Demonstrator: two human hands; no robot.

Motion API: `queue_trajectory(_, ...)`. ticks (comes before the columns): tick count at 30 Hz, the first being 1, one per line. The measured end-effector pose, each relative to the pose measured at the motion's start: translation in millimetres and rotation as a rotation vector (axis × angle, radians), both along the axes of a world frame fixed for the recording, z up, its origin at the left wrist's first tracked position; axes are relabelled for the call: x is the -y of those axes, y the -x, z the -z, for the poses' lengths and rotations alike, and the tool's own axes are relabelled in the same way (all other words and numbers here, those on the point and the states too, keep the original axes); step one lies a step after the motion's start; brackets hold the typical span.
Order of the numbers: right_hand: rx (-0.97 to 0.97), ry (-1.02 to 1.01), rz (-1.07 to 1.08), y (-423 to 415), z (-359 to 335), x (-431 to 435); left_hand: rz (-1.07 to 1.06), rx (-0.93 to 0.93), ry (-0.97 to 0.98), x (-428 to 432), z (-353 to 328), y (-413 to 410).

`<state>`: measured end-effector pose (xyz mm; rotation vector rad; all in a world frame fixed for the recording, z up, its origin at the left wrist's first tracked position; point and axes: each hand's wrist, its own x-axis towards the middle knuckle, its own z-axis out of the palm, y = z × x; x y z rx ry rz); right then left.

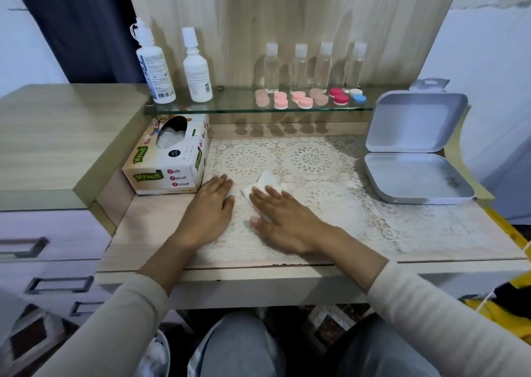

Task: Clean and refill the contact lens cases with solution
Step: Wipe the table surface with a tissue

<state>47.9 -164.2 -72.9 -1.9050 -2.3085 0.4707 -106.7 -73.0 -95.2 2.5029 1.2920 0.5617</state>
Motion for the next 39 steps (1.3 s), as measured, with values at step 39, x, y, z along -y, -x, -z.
queue_trajectory(39,0.083,0.329,-0.308,323.6,238.3,-23.5,-0.705,-0.032,0.745,191.9,225.4,339.5)
